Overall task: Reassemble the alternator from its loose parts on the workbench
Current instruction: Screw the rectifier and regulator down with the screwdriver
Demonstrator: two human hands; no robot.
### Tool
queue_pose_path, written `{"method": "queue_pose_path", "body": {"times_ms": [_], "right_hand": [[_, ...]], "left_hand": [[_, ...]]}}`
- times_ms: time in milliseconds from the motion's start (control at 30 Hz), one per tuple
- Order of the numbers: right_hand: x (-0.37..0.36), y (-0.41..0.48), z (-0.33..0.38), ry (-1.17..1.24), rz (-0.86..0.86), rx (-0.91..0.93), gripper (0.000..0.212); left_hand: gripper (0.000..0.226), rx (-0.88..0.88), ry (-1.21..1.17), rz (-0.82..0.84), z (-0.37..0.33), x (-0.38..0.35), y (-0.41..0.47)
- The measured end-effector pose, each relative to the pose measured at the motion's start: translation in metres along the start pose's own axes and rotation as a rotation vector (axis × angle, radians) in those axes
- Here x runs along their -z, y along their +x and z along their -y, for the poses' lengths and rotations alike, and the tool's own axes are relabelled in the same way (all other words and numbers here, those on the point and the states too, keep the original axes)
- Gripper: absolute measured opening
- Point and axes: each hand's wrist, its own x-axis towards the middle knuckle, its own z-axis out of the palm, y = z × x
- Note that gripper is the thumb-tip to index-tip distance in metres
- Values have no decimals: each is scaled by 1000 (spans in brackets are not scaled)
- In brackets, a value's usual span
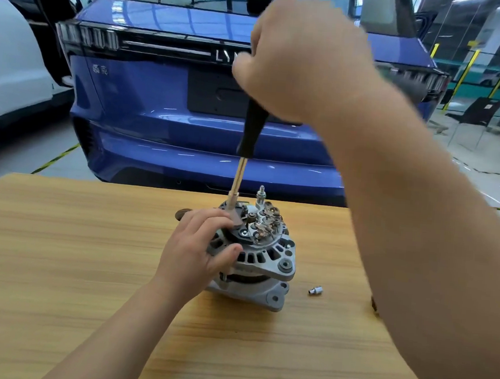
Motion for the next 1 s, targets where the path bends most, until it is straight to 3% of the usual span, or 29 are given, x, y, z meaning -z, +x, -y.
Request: {"method": "queue_pose_path", "body": {"times_ms": [100,167,300,367,467,767,1000], "right_hand": [[6,-11,-17,-45,90,133,34],[-6,-33,-31,-68,192,125,33],[-23,-57,-52,8,225,-5,30],[-25,-60,-52,46,186,-2,30],[-21,-64,-43,88,148,34,31],[-10,-72,-22,78,198,211,29],[-12,-60,-7,-163,349,-136,32]], "left_hand": [[40,58,-3,84,9,6,2],[41,152,29,115,18,12,6],[25,368,21,-52,15,18,11],[27,356,-111,-41,-9,14,10],[47,229,-130,168,-38,-1,-2],[44,283,-157,222,-45,0,-4],[40,323,-174,177,-59,-1,2]]}}
